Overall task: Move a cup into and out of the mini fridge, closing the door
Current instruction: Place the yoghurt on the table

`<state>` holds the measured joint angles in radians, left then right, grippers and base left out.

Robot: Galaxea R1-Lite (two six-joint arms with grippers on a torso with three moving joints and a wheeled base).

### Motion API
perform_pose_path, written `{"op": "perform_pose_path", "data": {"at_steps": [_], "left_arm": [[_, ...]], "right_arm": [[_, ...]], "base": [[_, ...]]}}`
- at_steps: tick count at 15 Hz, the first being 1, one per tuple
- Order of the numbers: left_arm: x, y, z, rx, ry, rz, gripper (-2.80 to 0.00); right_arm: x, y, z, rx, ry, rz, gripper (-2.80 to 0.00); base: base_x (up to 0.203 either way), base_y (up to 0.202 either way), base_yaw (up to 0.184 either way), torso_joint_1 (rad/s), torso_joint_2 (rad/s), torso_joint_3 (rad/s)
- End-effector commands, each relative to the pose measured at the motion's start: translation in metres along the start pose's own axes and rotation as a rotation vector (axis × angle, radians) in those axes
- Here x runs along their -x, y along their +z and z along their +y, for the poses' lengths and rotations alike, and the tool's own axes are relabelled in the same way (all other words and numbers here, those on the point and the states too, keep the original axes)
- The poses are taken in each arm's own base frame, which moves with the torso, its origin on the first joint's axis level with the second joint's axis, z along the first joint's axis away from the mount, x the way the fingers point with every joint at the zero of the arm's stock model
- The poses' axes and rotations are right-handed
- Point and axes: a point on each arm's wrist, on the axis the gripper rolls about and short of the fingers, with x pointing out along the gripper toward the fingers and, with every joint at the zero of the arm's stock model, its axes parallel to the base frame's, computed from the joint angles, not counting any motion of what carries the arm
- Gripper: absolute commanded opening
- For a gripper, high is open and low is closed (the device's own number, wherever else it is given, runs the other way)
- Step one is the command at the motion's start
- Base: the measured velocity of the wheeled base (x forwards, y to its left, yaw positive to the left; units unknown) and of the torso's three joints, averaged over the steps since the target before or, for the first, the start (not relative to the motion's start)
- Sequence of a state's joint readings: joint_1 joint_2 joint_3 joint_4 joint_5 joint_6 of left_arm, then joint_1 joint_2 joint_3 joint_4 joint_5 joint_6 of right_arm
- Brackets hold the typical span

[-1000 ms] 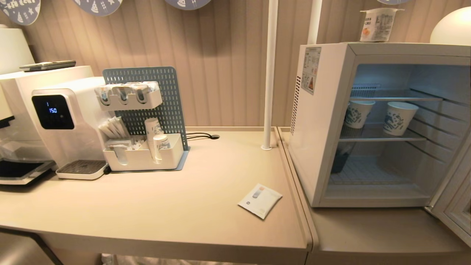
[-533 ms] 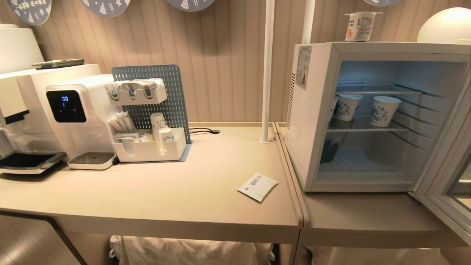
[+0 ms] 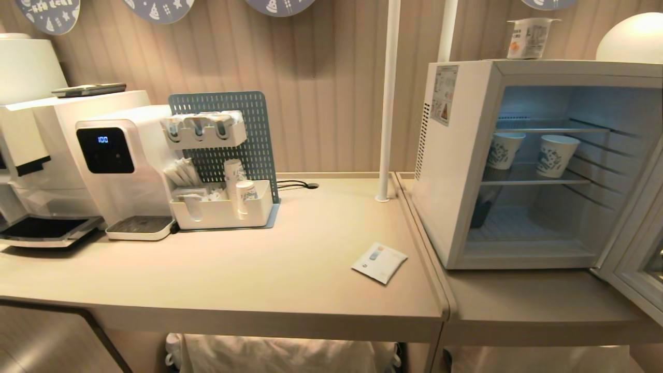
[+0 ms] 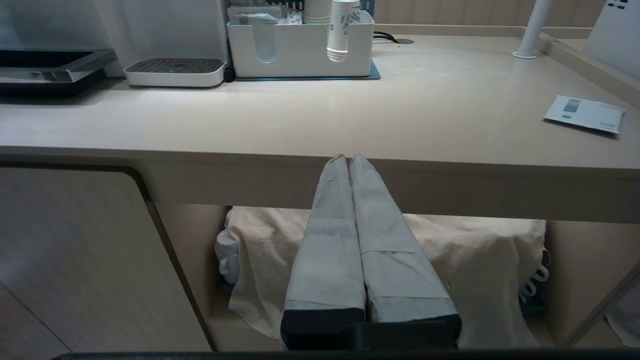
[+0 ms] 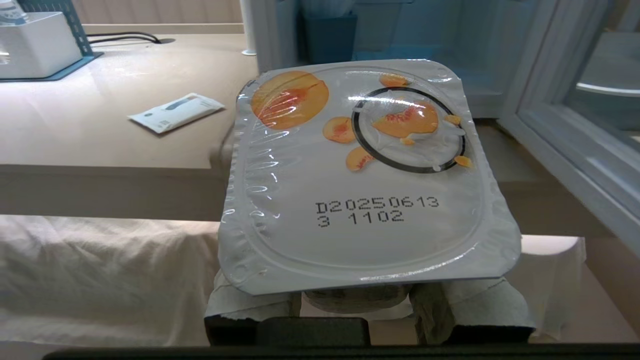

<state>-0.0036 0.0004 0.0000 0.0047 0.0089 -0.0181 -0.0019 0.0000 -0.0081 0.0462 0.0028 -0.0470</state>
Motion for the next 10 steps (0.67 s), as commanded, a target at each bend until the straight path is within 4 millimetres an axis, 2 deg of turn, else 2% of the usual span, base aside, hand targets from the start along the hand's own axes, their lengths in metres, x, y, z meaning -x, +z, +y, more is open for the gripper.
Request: {"op": "perform_pose_path", "data": {"at_steps": [1, 10], "left_arm": [[-0.0001, -0.0004, 0.0000, 0.000, 0.001, 0.001, -2.80], [-0.0001, -0.0004, 0.0000, 0.001, 0.001, 0.001, -2.80]], "right_arm": [[0.0000, -0.0001, 0.0000, 0.001, 0.001, 0.000, -2.80], [0.0000, -0.0001, 0.0000, 0.001, 0.001, 0.000, -2.80]], "base": [[0.000, 0.188, -0.001, 0.002, 0.00, 0.000], [0.000, 0.191, -0.001, 0.002, 0.00, 0.000]]}}
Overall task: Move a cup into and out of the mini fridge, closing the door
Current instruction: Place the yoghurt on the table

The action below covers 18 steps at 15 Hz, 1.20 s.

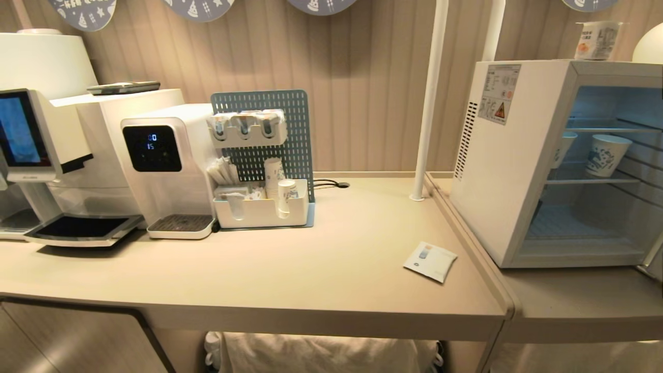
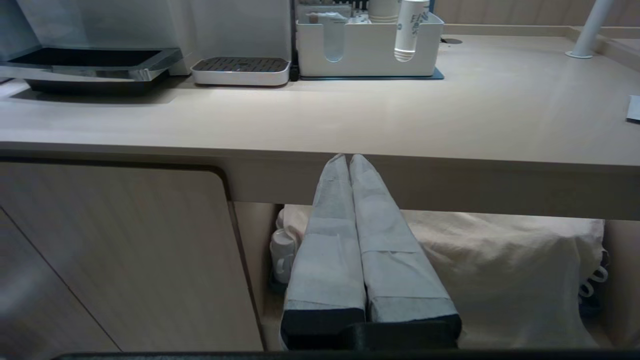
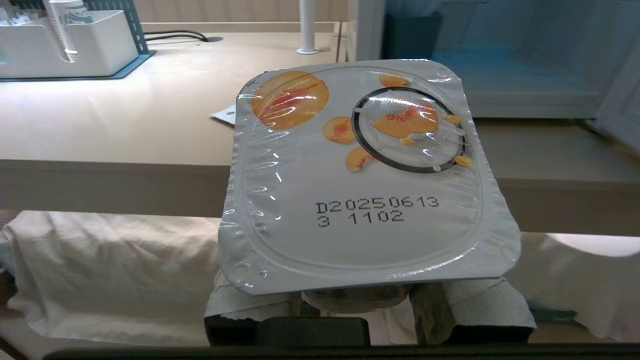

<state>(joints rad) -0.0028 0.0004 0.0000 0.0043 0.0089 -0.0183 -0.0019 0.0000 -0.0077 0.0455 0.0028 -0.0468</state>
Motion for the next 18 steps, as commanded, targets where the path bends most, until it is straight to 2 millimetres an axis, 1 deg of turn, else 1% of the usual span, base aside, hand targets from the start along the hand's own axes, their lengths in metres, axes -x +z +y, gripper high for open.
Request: {"op": "perform_pose_path", "data": {"at_steps": [1, 7, 9, 14, 18], "left_arm": [[-0.0001, -0.0005, 0.0000, 0.002, 0.000, 0.001, -2.80], [-0.0001, -0.0005, 0.0000, 0.002, -0.001, 0.001, -2.80], [-0.0002, -0.0008, 0.0000, 0.002, 0.000, 0.003, -2.80], [-0.0001, -0.0005, 0.0000, 0.000, 0.000, 0.001, -2.80], [-0.0001, -0.0005, 0.0000, 0.000, 0.000, 0.001, -2.80]], "right_arm": [[0.0000, 0.0000, 0.0000, 0.001, 0.001, 0.000, -2.80], [0.0000, 0.0000, 0.0000, 0.001, 0.001, 0.000, -2.80], [0.0000, 0.0000, 0.0000, 0.001, 0.001, 0.000, -2.80], [0.0000, 0.0000, 0.0000, 0.001, 0.001, 0.000, -2.80], [0.0000, -0.0002, 0.0000, 0.001, 0.001, 0.002, -2.80]], "base": [[0.000, 0.191, 0.002, 0.007, 0.00, 0.002], [0.000, 0.193, 0.001, 0.003, 0.00, 0.002], [0.000, 0.141, -0.005, 0.003, 0.00, 0.001], [0.000, 0.013, -0.001, 0.000, 0.00, 0.000], [0.164, 0.000, 0.000, 0.001, 0.00, 0.004]]}}
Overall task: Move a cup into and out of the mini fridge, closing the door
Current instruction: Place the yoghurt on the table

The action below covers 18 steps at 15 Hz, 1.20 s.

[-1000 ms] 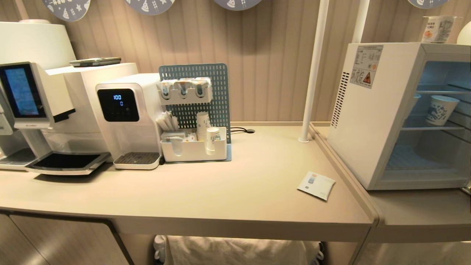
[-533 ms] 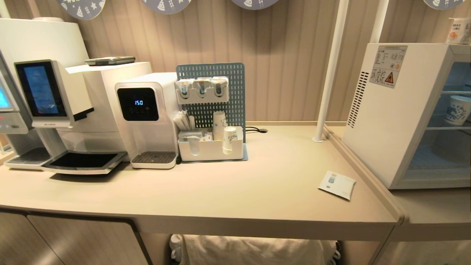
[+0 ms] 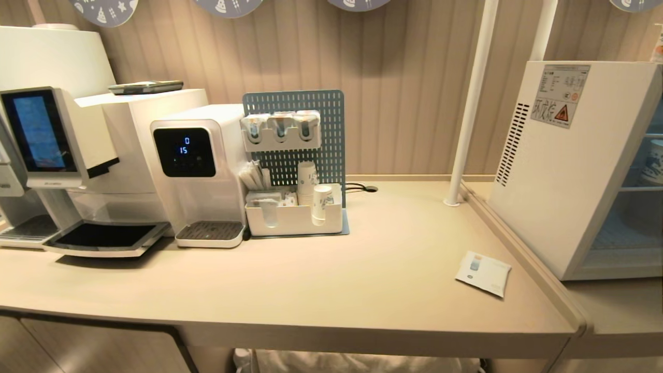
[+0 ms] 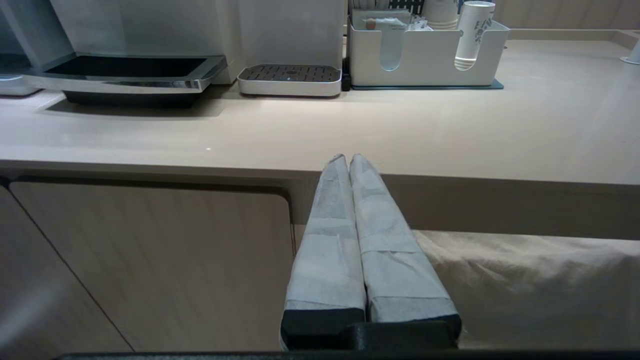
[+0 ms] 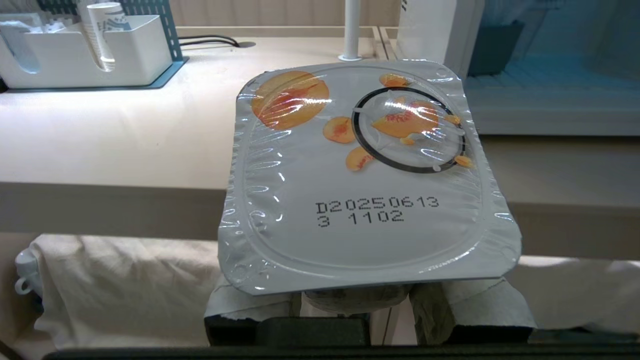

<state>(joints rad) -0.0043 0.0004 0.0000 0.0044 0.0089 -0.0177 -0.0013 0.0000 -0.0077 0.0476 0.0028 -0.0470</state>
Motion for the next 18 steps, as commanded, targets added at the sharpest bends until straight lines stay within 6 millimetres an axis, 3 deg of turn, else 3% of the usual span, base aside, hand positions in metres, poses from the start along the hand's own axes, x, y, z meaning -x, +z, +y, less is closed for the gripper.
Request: {"op": "perform_pose_path", "data": {"at_steps": [1, 5, 8, 10, 13, 15, 18], "left_arm": [[0.000, 0.000, 0.000, 0.001, 0.001, 0.001, -2.80], [0.000, -0.001, 0.000, 0.002, 0.002, 0.003, -2.80], [0.000, 0.000, 0.000, 0.002, 0.001, 0.001, -2.80], [0.000, 0.000, 0.000, 0.002, 0.001, 0.001, -2.80], [0.000, 0.000, 0.000, 0.005, 0.001, 0.001, -2.80], [0.000, 0.000, 0.000, 0.005, 0.001, 0.001, -2.80], [0.000, -0.001, 0.000, 0.005, 0.002, 0.003, -2.80]], "right_arm": [[0.000, 0.000, 0.000, 0.001, 0.000, 0.000, -2.80], [0.002, 0.004, 0.000, 0.003, 0.004, 0.013, -2.80], [-0.005, 0.057, -0.002, -0.058, 0.040, 0.091, -2.80], [-0.032, 0.080, -0.002, -0.085, 0.094, 0.245, -2.80], [-0.084, 0.085, 0.000, -0.089, 0.190, 0.447, -2.80], [-0.123, 0.074, 0.002, -0.090, 0.219, 0.470, -2.80], [-0.173, 0.039, 0.005, -0.100, 0.236, 0.512, -2.80]], "base": [[0.193, 0.000, 0.005, 0.004, 0.00, 0.002], [0.135, 0.000, -0.003, 0.005, 0.00, 0.003], [0.000, 0.000, 0.000, 0.000, 0.00, 0.000], [0.000, 0.000, 0.000, 0.000, 0.00, 0.000], [0.000, 0.000, 0.000, 0.000, 0.00, 0.000], [0.000, 0.000, 0.000, 0.000, 0.00, 0.000], [0.000, 0.000, 0.000, 0.000, 0.00, 0.000]]}}
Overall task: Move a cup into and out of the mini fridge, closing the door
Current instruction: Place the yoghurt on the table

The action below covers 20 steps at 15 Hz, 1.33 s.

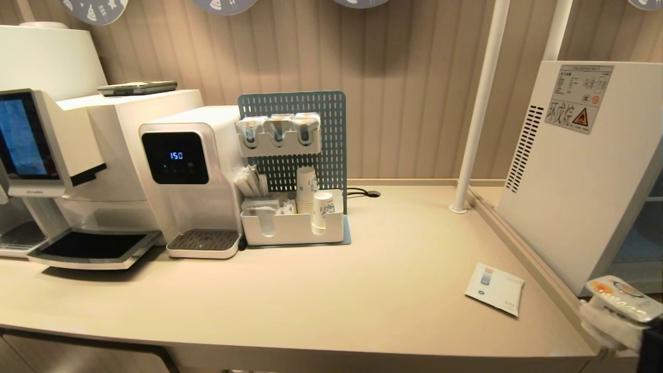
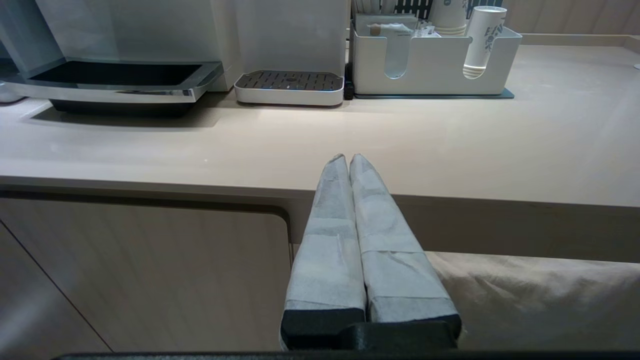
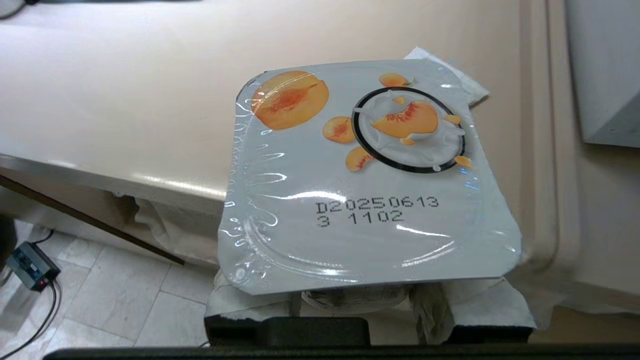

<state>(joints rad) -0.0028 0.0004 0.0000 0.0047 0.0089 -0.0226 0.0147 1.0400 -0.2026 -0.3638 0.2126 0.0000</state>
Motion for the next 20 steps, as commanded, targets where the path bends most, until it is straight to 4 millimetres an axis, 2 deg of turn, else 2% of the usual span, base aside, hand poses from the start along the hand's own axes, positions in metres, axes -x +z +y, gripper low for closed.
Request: {"op": "perform_pose_path", "data": {"at_steps": [1, 5, 8, 14, 18, 20], "left_arm": [[0.000, 0.000, 0.000, 0.000, 0.000, 0.001, -2.80], [0.000, -0.001, 0.000, 0.000, 0.000, 0.002, -2.80], [0.000, 0.000, 0.000, 0.000, 0.000, 0.001, -2.80], [0.000, -0.001, 0.000, 0.000, 0.000, 0.002, -2.80], [0.000, 0.000, 0.000, 0.000, 0.000, 0.001, -2.80], [0.000, 0.000, 0.000, 0.000, 0.000, 0.001, -2.80]], "right_arm": [[-0.066, -0.013, -0.014, -0.029, 0.006, 0.085, -2.80], [-0.131, -0.032, -0.024, -0.051, -0.053, 0.030, -2.80], [-0.168, -0.018, -0.022, -0.010, -0.100, -0.110, -2.80], [-0.240, -0.054, -0.016, 0.089, -0.134, -0.007, -2.80], [-0.256, -0.073, -0.013, 0.106, -0.133, 0.046, -2.80], [-0.256, -0.072, -0.013, 0.107, -0.134, 0.043, -2.80]], "base": [[0.000, 0.000, 0.000, 0.000, 0.00, 0.000], [0.000, 0.000, 0.000, 0.000, 0.00, 0.000], [0.000, 0.000, 0.000, 0.000, 0.00, 0.000], [0.000, 0.000, 0.000, 0.000, 0.00, 0.000], [0.000, 0.000, 0.000, 0.000, 0.00, 0.000], [0.000, 0.000, 0.000, 0.000, 0.00, 0.000]]}}
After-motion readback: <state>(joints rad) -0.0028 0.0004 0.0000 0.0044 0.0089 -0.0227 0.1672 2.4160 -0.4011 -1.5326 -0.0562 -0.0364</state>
